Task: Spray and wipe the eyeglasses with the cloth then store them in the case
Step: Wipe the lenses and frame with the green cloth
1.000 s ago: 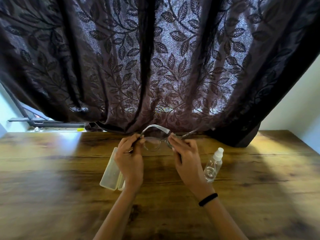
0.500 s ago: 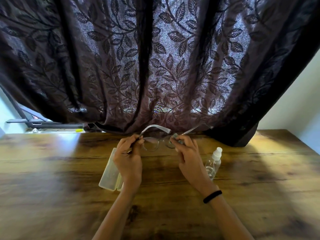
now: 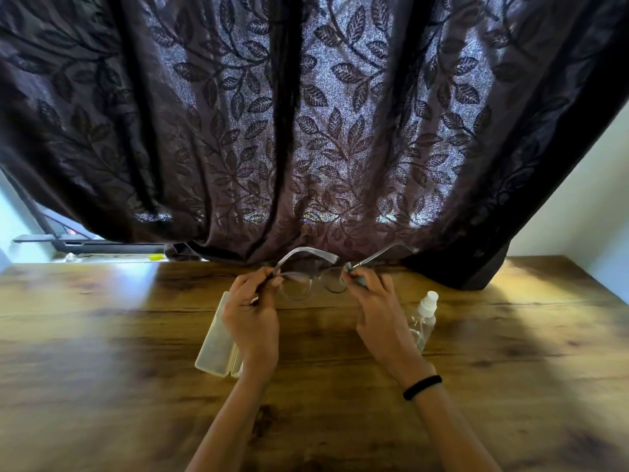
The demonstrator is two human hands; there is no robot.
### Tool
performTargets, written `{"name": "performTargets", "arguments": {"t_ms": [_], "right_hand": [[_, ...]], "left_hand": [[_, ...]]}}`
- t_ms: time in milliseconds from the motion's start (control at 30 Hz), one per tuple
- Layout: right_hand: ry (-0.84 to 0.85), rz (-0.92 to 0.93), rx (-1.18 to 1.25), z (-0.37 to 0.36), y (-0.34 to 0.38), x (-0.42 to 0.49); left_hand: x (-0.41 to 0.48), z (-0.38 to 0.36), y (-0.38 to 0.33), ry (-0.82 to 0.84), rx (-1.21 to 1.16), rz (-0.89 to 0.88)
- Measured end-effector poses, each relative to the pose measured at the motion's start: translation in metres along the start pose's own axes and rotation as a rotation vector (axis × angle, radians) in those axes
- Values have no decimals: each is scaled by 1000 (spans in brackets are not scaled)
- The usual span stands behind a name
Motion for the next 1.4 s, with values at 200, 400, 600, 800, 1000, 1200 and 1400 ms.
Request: {"name": "performTargets", "arguments": {"t_ms": [200,400,600,800,1000,1200,1400], "right_hand": [[36,37,265,-1,14,6],[-3,55,63,3,10,5],[35,31,13,-1,3,-5],[27,78,155,-6,11,-12],[-2,37,296,-2,11,-1],[9,47,308,0,13,4],[42,73,73,-2,11,-1]], "left_hand": [[-2,-2,-4,7,-18,-11],[1,1,-2,-9,-55,38],[6,6,-1,-67,-46,29],[7,4,3,-32,-40,36],[8,-3,12,87,-65,75],[10,-5,13,135,-97,109],[8,-1,15,83,-74,77]]}}
Point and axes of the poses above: each hand's wrist, its own x-axis towards the middle knuckle, its own z-axis out of the back of the hand, y = z × x, the point moved 7 cm from there along x, towards the middle knuckle, and after that the axes turned 5 degrees about -y, right-handed, at the moved point
